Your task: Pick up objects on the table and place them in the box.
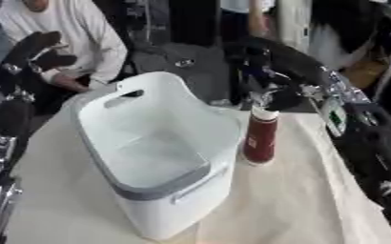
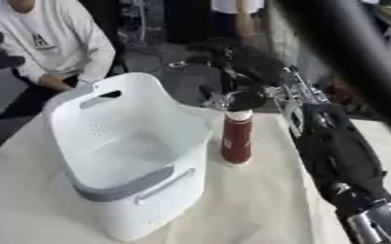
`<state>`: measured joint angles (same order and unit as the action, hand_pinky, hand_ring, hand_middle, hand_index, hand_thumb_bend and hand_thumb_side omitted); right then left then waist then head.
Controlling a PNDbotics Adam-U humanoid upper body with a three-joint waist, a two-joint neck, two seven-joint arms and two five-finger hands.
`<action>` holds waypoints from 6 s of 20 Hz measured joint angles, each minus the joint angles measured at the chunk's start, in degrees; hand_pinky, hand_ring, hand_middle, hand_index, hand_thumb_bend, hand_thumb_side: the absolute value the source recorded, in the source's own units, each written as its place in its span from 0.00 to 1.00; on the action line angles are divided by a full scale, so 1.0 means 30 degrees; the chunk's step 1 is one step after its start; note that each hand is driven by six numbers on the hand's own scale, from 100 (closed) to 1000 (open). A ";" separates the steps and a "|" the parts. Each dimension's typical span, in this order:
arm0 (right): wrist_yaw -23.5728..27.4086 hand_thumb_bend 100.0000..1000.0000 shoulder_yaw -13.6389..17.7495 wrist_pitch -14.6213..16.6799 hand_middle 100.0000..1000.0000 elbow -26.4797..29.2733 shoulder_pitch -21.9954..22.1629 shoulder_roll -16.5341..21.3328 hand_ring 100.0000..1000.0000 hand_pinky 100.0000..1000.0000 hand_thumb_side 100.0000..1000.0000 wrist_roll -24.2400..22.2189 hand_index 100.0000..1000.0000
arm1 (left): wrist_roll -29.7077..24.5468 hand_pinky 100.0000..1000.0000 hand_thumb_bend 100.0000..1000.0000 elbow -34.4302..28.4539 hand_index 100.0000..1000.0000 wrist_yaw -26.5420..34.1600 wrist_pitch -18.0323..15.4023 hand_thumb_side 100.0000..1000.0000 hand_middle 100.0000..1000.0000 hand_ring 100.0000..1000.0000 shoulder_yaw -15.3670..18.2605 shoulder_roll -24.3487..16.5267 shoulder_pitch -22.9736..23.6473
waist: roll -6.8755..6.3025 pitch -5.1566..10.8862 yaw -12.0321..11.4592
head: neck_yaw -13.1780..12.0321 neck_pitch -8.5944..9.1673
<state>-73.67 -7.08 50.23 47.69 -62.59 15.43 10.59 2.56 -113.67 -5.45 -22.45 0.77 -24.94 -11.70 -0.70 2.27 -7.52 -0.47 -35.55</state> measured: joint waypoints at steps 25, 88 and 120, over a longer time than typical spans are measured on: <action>-0.3007 0.08 0.0696 0.0142 0.96 -0.2271 0.0105 0.0406 0.87 0.88 1.00 0.1228 0.94 | -0.0087 1.00 0.39 0.0000 1.00 0.0000 -0.0058 1.00 0.91 0.75 -0.0003 -0.0009 -0.0004 | 0.0013 -0.0130 -0.0066 | -0.0173 0.0025; -0.6953 0.08 0.3167 -0.2132 1.00 -0.5308 -0.1232 0.0111 0.97 1.00 1.00 0.3212 0.99 | -0.0217 1.00 0.39 0.0000 1.00 0.0058 -0.0087 1.00 0.91 0.75 -0.0008 0.0009 -0.0511 | 0.0031 -0.0743 -0.0479 | -0.0176 0.0566; -0.7791 0.05 0.3240 -0.2126 1.00 -0.5887 -0.0932 -0.0149 0.98 1.00 1.00 0.3353 0.98 | -0.0217 1.00 0.38 0.0000 1.00 0.0064 -0.0092 1.00 0.91 0.75 -0.0009 0.0016 -0.0554 | 0.0019 -0.0828 -0.0550 | -0.0190 0.0737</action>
<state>-97.04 2.64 43.85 30.03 -65.39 14.98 20.65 1.91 -113.67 -5.26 -22.73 0.74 -24.89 -13.36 -0.64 -0.21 -9.17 -1.04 -33.34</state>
